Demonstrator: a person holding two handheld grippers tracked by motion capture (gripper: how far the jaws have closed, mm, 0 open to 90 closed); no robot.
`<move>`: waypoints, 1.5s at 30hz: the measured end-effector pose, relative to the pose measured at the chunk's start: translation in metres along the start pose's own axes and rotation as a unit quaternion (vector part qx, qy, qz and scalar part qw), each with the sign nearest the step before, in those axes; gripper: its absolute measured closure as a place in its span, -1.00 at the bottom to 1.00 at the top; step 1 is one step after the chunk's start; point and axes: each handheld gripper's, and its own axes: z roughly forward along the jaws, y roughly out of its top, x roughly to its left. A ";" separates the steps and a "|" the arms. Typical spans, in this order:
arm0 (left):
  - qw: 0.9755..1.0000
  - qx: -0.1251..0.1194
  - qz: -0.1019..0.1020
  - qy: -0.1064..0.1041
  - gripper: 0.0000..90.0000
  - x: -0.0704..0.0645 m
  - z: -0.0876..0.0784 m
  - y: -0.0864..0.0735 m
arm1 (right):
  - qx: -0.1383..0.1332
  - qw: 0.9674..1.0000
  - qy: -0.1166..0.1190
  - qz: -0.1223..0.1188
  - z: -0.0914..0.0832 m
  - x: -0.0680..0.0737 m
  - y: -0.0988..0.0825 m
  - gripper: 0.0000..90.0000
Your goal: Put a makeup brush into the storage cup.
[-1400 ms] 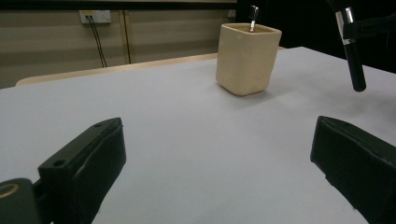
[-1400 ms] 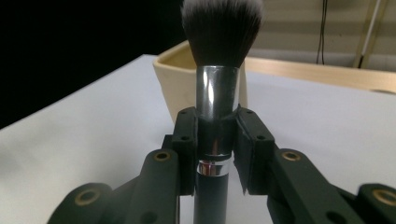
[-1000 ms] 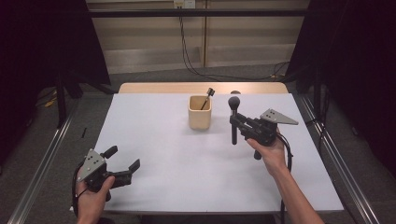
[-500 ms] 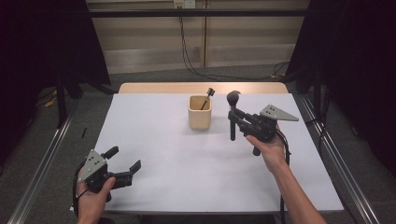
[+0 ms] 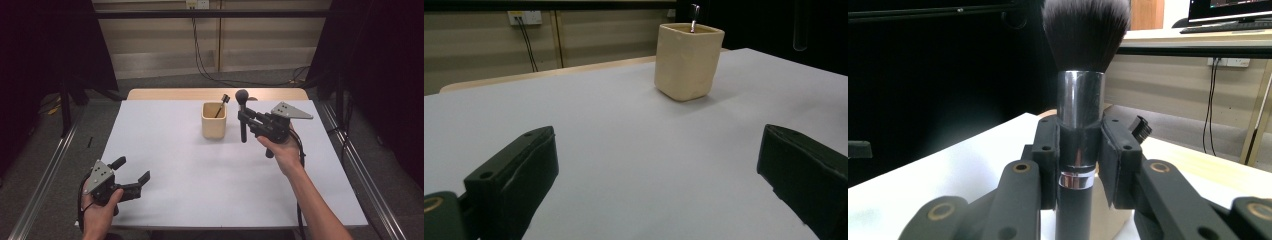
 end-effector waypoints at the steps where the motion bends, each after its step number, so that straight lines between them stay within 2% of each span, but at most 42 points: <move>1: 1.000 0.001 0.001 0.000 -0.93 0.000 0.000 0.000 | -0.001 1.000 0.000 0.000 0.002 0.000 0.002 0.59; 10: 1.000 -0.002 -0.002 -0.001 -0.93 0.000 0.000 0.000 | 0.000 1.000 0.009 -0.014 0.020 0.006 0.011 0.59; 28: 1.000 0.000 0.000 -0.003 -0.93 0.000 -0.001 0.000 | -0.008 1.000 0.013 -0.017 0.050 0.012 0.030 0.59; 35: 1.000 0.000 0.001 -0.004 -0.93 0.000 -0.001 0.000 | -0.010 1.000 -0.001 -0.013 0.059 0.011 0.034 0.59; 45: 1.000 0.000 0.001 -0.007 -0.93 -0.001 -0.001 0.000 | -0.007 1.000 -0.021 -0.020 0.075 0.010 0.042 0.59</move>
